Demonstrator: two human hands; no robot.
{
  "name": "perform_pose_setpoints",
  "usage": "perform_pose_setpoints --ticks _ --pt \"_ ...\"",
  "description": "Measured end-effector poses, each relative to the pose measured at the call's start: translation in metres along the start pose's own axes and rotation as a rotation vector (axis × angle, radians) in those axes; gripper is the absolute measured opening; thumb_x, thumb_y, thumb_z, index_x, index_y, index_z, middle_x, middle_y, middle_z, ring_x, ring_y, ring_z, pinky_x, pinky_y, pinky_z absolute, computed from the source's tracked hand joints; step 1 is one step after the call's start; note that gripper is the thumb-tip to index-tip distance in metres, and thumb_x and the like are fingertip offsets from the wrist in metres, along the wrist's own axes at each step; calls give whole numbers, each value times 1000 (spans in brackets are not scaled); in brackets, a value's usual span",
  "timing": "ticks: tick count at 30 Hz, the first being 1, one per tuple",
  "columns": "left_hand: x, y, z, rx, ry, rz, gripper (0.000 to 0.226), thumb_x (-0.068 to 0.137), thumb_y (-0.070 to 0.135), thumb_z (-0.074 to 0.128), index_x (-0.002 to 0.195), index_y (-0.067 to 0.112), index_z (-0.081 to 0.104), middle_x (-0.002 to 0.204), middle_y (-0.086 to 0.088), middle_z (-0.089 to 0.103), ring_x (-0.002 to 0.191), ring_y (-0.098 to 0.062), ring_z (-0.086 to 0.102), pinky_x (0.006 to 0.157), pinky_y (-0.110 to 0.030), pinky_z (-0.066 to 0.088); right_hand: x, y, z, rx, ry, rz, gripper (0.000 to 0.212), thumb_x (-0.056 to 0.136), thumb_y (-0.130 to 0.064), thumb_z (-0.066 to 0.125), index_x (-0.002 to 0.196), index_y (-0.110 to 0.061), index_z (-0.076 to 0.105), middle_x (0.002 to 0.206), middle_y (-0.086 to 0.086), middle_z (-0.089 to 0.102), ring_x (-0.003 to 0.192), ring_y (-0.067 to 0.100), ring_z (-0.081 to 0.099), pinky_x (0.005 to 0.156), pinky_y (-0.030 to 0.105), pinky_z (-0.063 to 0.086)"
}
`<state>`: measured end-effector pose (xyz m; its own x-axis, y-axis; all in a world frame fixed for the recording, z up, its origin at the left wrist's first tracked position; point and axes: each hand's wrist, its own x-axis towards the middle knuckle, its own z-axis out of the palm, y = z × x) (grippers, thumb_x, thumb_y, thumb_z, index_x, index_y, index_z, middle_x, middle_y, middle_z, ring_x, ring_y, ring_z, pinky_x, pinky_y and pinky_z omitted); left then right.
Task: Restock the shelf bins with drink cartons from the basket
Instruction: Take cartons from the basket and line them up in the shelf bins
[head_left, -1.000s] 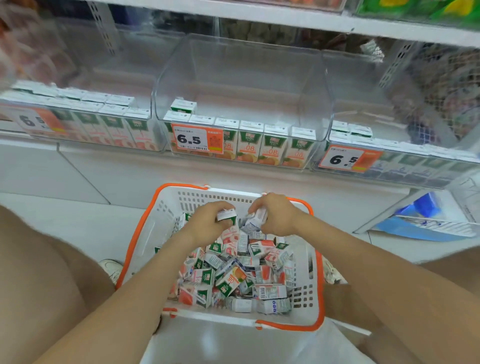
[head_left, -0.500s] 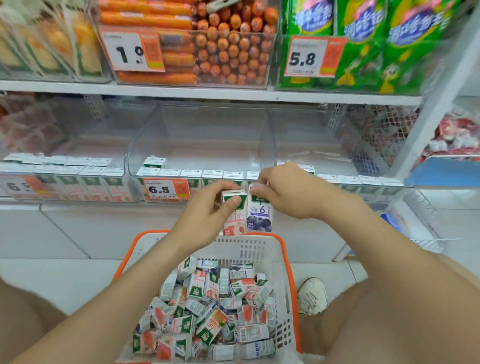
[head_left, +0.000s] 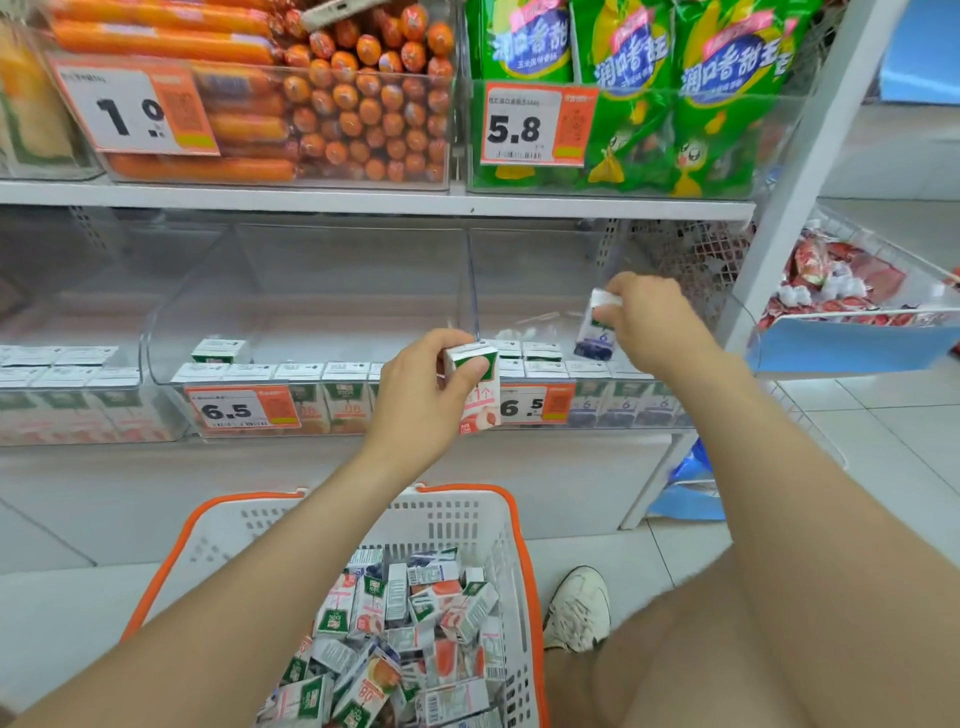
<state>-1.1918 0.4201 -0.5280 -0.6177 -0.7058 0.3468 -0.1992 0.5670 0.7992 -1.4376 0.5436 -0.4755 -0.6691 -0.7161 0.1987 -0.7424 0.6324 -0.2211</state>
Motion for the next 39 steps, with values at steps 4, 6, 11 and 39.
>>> perform_pose_setpoints --ticks 4,6,11,39 --pt "-1 -7 6 -11 -15 8 12 102 31 66 114 29 68 97 13 72 86 -7 70 77 -38 58 5 -1 21 -24 -261 -95 44 105 -32 61 140 -6 58 131 23 65 113 43 63 93 50 55" --pt "-1 -8 4 -13 -43 17 16 102 32 66 118 29 67 100 11 72 89 -11 71 80 -41 59 8 0 27 -12 -332 -111 41 107 -31 57 139 -4 59 133 21 65 118 43 61 94 48 52" --pt "2 -8 -3 -15 -106 1 23 102 30 66 125 27 67 103 17 71 92 2 68 79 -24 57 7 -2 27 33 -387 -41 34 107 -20 42 120 2 64 115 25 69 102 42 66 86 45 53" --pt "-19 -112 -301 712 -25 161 44 105 64 31 114 32 59 96 8 63 91 -18 60 79 -46 50 -60 -376 48 684 2 -573 22 92 -35 67 111 -26 59 79 -12 68 74 5 64 70 33 55"
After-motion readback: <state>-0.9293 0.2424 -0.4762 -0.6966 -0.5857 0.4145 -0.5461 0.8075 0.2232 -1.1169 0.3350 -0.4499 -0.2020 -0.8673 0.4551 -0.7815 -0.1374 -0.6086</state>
